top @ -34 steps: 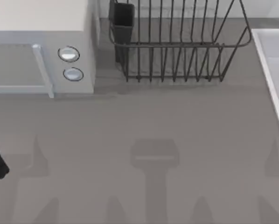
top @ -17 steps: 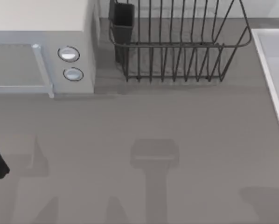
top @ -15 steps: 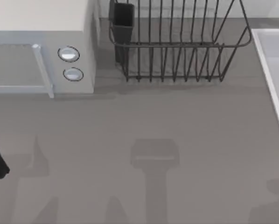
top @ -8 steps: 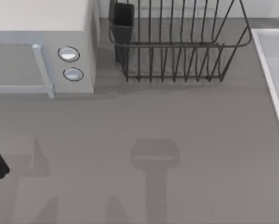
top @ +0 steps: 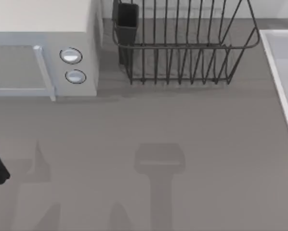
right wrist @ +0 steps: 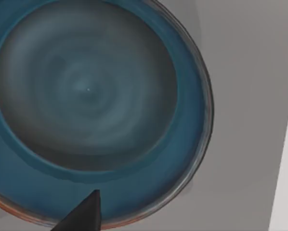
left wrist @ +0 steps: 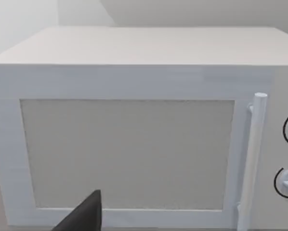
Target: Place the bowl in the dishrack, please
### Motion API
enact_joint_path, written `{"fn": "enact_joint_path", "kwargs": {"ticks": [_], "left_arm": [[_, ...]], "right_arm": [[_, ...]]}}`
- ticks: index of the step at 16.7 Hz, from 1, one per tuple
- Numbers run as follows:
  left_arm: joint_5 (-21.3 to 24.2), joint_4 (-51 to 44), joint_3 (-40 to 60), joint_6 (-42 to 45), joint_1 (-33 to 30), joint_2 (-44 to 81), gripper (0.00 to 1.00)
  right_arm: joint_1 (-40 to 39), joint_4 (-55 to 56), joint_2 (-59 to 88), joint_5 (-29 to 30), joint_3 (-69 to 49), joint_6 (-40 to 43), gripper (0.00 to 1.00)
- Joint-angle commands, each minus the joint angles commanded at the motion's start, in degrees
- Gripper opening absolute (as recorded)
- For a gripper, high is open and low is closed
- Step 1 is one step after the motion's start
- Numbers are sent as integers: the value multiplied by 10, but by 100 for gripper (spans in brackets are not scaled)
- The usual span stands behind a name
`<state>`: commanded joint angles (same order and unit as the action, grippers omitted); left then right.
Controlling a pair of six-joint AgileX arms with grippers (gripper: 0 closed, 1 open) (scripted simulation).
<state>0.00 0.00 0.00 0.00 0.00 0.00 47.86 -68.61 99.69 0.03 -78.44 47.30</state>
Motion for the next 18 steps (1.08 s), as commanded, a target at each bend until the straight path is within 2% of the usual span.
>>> {"fn": "enact_joint_path", "kwargs": {"ticks": [3,9,15,18], "left_arm": [[0,0,0,0,0,0,100],[0,0,0,0,0,0,100],[0,0,0,0,0,0,100],[0,0,0,0,0,0,100]], "right_arm": [[0,40,13,0,31,-2,100],[0,198,62,0,133,-2,100],[1,219,70,0,150,-2,100],[1,219,70,0,150,-2,77]]}}
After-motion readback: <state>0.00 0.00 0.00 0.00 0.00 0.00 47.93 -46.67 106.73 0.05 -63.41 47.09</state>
